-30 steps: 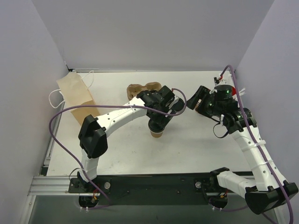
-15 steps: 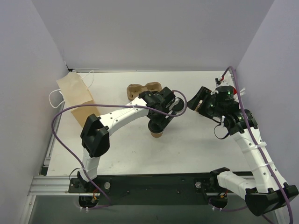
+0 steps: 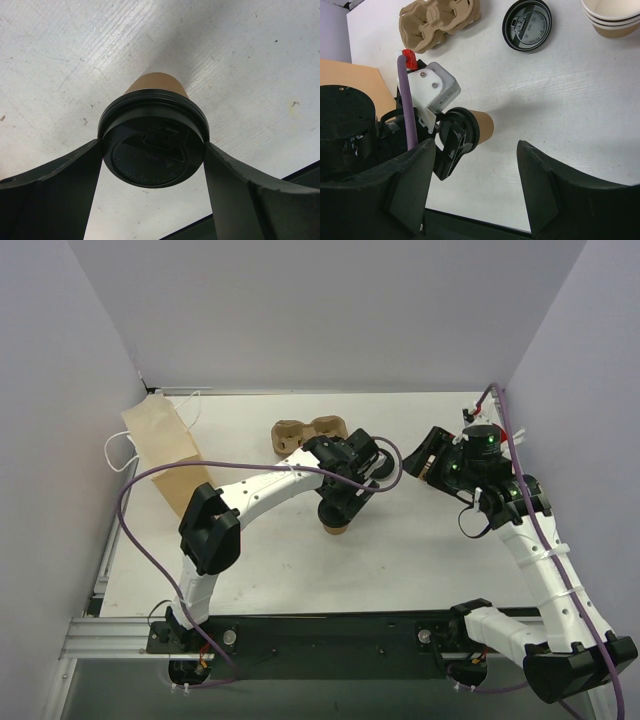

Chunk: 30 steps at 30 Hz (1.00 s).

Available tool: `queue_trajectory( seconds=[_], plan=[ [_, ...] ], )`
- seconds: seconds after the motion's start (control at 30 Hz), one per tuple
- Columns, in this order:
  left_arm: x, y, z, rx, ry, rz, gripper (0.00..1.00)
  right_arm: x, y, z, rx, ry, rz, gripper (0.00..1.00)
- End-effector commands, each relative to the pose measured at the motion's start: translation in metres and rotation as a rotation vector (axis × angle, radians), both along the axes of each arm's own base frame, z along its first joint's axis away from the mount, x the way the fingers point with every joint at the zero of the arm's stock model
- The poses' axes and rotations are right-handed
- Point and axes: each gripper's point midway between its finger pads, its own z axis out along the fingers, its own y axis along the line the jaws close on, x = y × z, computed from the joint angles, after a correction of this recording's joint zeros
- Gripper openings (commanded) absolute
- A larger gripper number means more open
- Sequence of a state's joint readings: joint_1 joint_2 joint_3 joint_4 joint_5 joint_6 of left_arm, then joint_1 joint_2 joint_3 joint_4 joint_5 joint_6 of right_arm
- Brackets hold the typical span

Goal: Pack the takeout coffee

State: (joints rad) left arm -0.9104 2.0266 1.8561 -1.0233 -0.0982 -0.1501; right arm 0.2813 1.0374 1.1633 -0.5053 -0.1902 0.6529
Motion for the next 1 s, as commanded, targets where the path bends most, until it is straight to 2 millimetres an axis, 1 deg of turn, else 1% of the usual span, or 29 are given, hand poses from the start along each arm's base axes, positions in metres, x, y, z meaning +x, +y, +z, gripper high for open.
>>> queue_trajectory(
  seconds=[0.0,0.27,0.63,0.97],
  plan=[
    [0.001,-0.007,0.003,0.011,-0.010,-0.023,0.57,-0.003,-0.003,0.001,-0.005,-0.013,0.001,0.61],
    [0.001,-0.006,-0.002,0.041,-0.001,-0.023,0.57,-0.004,-0.004,-0.004,-0.009,-0.002,-0.002,0.61],
    [-0.006,-0.003,-0.020,0.056,0.041,-0.025,0.58,-0.005,-0.006,-0.007,-0.018,-0.001,-0.001,0.61],
    [-0.012,0.001,-0.038,0.076,0.080,-0.030,0.58,-0.006,-0.005,-0.015,-0.022,0.020,0.006,0.62]
  ],
)
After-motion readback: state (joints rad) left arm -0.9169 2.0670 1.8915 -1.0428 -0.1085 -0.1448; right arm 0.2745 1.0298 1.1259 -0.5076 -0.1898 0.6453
